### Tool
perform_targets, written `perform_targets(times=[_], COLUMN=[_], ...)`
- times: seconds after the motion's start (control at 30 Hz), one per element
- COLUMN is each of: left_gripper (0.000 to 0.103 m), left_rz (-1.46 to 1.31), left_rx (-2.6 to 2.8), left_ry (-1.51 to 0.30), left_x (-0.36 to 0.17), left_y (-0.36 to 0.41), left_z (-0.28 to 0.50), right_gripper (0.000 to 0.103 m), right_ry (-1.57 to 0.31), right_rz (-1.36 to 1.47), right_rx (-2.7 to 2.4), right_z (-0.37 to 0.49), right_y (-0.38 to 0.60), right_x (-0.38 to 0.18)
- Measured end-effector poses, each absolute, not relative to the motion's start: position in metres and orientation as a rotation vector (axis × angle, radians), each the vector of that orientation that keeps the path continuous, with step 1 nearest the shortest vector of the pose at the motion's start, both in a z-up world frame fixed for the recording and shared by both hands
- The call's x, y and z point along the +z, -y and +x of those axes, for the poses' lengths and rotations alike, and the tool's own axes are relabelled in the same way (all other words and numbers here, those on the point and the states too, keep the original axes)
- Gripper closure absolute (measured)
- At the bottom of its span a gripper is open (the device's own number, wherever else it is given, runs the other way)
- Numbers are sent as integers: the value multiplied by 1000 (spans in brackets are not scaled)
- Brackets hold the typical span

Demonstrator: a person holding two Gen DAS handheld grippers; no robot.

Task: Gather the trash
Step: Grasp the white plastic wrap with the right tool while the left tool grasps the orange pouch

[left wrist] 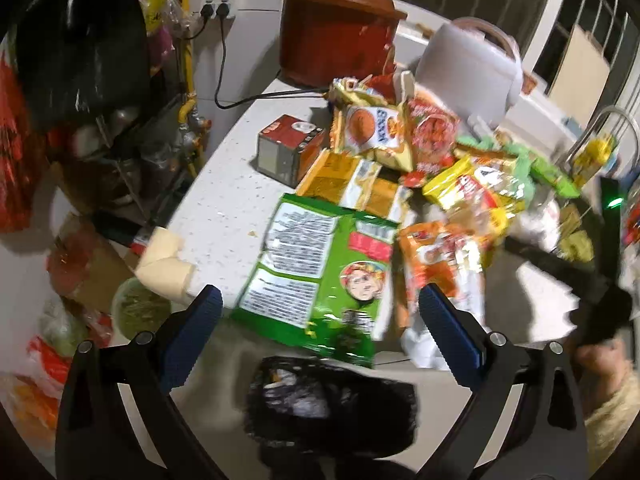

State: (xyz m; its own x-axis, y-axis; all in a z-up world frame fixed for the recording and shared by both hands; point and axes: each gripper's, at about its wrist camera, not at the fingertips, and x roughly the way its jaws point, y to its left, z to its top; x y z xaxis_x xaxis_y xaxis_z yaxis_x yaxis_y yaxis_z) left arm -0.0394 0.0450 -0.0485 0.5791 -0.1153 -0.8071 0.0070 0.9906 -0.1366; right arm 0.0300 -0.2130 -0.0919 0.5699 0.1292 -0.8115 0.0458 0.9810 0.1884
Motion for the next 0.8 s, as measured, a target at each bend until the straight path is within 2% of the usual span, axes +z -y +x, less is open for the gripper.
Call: perform_targets(times=[0.17, 0.33, 0.57, 0.63, 0.67, 0.7, 0.8], left_gripper=[7, 7, 9, 27, 57, 69, 75], left_rz=[-87, 24, 162, 174, 171, 138, 106], left_rx=[-147, -277, -346, -347, -362, -396, -413], left_ry=[-940, -894, -948, -965, -993, -1007, -1008], left_x=[-47, -41, -67, -74, -79, -80, -78], left_y=[-27, 32, 98, 103, 103, 101, 93], left_z=[-25, 8, 58, 65, 69, 70, 69], right_gripper=[91, 91, 88, 88, 88, 88, 88], right_ry=[-895, -843, -866, -878, -882, -884, -894], right_rz=[238, 289, 326, 339, 343, 347, 366], right_rx=[54, 63, 30, 24, 22, 21, 21], right_z=[7, -21, -52, -58, -60, -62, -61], right_y=[230, 254, 273, 276, 276, 278, 280], right_x=[-59, -31, -45, -53, -55, -56, -60])
